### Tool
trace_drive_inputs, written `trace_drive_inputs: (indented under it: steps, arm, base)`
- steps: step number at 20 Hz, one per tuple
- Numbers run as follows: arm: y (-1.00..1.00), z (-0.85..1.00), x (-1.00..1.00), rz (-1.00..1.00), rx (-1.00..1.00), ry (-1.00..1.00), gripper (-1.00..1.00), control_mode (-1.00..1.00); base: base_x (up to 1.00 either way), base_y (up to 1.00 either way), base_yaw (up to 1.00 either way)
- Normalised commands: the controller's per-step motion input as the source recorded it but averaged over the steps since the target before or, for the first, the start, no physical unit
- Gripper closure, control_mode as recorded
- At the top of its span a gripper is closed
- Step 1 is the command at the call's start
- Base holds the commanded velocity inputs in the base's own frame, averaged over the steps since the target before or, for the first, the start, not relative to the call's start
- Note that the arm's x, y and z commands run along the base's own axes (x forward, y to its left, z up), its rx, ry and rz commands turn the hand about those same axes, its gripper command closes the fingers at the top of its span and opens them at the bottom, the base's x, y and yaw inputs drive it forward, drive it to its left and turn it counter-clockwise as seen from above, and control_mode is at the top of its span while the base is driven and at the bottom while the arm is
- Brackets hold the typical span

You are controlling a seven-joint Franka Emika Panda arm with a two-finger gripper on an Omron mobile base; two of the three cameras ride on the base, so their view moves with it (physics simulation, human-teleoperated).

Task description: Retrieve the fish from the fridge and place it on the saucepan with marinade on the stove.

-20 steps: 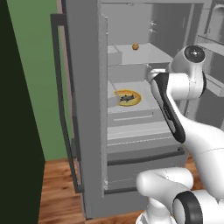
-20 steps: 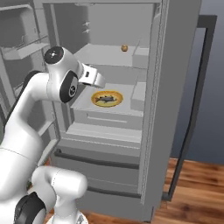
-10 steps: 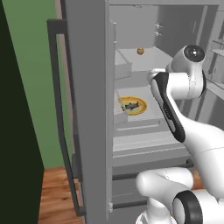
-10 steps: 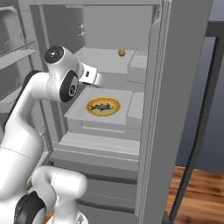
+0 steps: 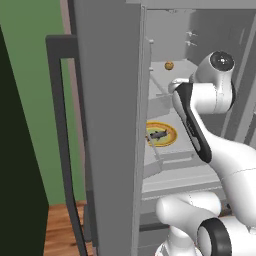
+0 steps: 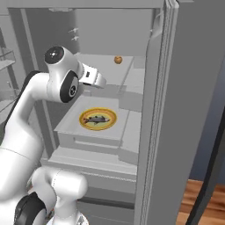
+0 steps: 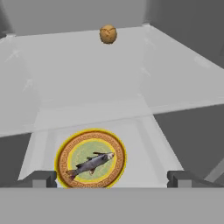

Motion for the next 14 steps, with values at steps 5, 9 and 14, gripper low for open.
trace_drive_inputs:
  steps: [5,9,14]
  arm:
    - [0.0,0.0,0.0,0.0,0.0,0.0,-1.0,1.0]
    - [0.0,0.0,0.0,0.0,0.0,0.0,-1.0,1.0]
    - [0.2,-0.13,-0.05,0.0,0.01,0.13,-1.0,-1.0]
  base:
    - [0.3,0.0,0.0]
    - [0.0,0.0,0.0]
    - [0.0,0.01,0.0]
